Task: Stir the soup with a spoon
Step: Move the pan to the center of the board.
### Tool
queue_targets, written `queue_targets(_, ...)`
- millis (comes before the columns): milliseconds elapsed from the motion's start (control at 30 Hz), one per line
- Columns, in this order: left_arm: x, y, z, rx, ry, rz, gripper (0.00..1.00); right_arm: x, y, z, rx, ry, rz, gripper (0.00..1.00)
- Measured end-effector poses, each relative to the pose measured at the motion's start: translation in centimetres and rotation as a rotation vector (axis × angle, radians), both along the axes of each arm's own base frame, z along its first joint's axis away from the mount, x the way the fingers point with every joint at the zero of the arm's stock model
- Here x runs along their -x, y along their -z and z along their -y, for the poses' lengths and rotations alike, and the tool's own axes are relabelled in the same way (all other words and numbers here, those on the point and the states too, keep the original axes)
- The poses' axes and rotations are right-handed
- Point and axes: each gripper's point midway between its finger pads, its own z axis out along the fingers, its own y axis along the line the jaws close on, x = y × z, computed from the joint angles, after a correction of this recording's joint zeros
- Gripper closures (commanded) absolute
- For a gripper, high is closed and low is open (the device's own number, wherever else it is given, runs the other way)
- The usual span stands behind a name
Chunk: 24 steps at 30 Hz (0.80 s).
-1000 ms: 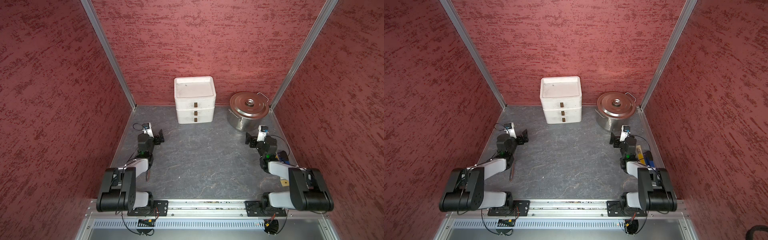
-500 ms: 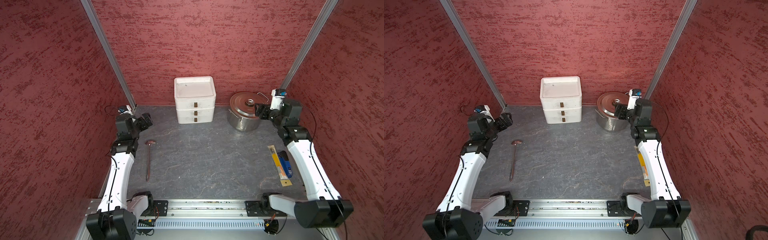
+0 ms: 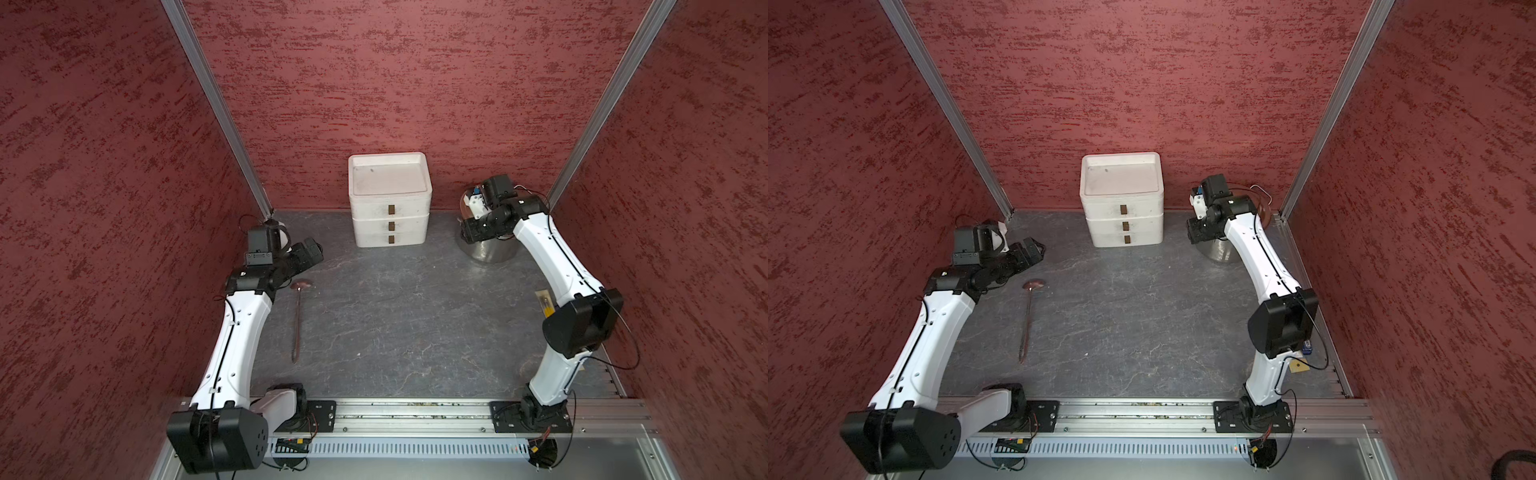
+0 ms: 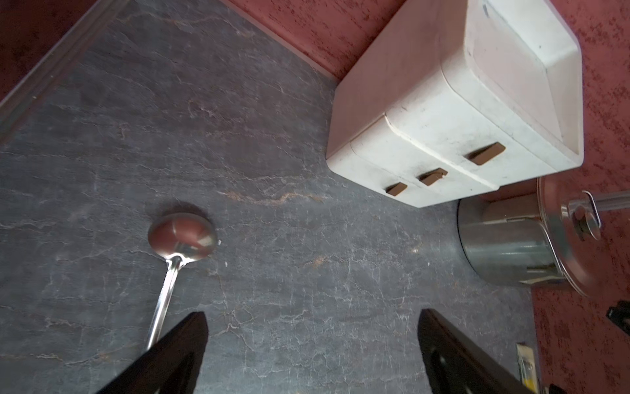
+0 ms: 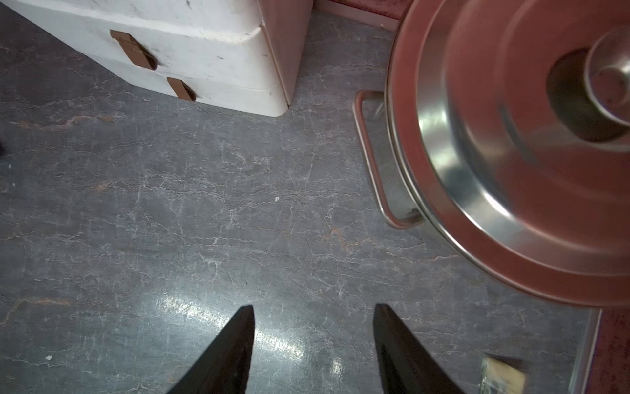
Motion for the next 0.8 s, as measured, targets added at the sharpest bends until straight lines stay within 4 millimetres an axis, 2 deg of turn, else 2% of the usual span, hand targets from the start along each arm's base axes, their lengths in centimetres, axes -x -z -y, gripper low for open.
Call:
queue_targets(133, 0.2, 0.2, 0.9, -0.005, 0.024, -0.008, 0.0, -1.3, -0.7, -0.1, 0.026, -0.016, 0.016, 0.41)
queue_targets(300, 0.2, 0.2, 0.8, -0.015, 0.019, -0.008, 0.0, -3.0, -0.8, -0.2, 0.068, -0.049, 0.031, 0.42)
queue_targets(567, 0.1, 0.1, -0.2, -0.057, -0.024, -0.007, 0.0, -5.7, 2.9, -0.5, 0.13, -0.088, -0.012, 0.43)
queue_targets(800, 0.3, -0.7, -1.0, -0.092, -0.056, 0.009, 0.0, -6.8, 4.6, -0.7, 0.142, -0.097, -0.03, 0.48)
